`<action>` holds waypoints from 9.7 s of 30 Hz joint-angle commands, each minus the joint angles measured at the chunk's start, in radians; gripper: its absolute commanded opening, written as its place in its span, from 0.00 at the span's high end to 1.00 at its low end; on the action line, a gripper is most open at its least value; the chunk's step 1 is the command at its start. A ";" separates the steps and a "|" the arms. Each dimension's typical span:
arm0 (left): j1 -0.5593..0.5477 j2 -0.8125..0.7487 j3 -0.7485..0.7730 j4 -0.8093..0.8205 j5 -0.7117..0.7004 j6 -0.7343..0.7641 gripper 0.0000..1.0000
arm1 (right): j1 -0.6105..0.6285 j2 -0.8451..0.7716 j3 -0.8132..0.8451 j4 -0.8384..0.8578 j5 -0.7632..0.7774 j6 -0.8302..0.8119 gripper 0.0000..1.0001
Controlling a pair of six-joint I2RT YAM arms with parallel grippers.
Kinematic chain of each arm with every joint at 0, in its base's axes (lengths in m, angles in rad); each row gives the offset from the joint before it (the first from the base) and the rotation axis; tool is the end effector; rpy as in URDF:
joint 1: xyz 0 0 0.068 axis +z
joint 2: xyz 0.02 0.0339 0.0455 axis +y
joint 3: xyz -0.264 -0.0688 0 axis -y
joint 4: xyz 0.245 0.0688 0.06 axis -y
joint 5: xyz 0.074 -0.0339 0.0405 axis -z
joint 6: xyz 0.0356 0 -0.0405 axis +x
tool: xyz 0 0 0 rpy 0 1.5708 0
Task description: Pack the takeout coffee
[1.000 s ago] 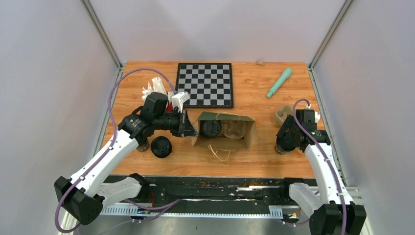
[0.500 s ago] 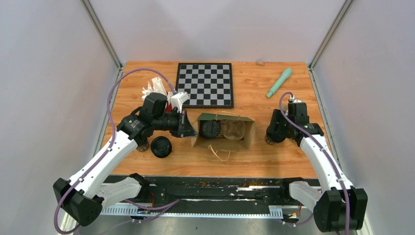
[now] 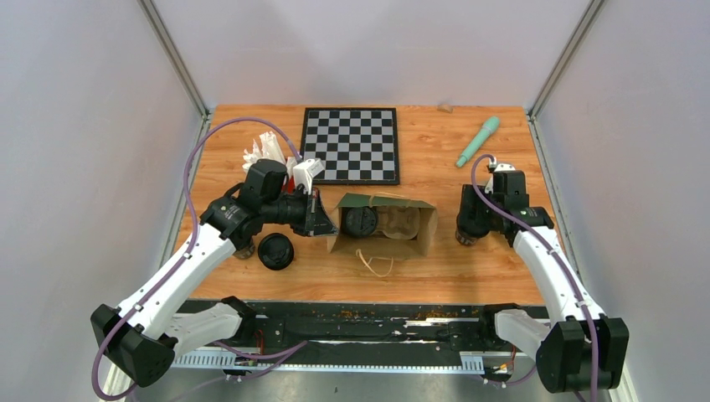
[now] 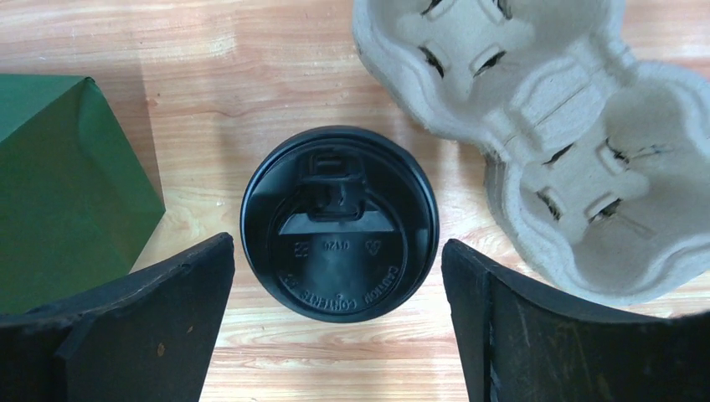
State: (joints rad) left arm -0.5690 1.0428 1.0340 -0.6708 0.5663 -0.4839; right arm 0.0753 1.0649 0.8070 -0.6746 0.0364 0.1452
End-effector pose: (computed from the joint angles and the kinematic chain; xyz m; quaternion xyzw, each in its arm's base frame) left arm 0.1695 -0.1311 0.3340 0.1572 0.8605 -0.4259 0.2311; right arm 0.2091 0.0145 0.2520 0.0389 0.9486 0.0173 0.3137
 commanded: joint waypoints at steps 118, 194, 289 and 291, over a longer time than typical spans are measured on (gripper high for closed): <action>-0.010 0.064 0.080 -0.011 -0.014 0.054 1.00 | 0.004 0.208 0.194 -0.096 0.005 -0.213 0.15; -0.010 0.048 0.076 -0.019 -0.015 0.053 1.00 | 0.006 0.230 0.191 -0.093 0.002 -0.202 0.15; -0.010 0.075 0.113 0.044 -0.004 0.041 1.00 | 0.885 -0.054 0.625 -0.275 0.048 -0.423 0.28; -0.011 0.075 0.107 0.045 0.005 0.061 1.00 | 0.959 -0.011 0.620 -0.268 0.102 -0.477 0.27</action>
State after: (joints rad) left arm -0.5755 1.1225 1.1271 -0.6678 0.5282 -0.4763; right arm 0.9230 0.9905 1.4227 -1.0004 -0.0475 -0.1867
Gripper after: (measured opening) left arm 0.006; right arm 0.753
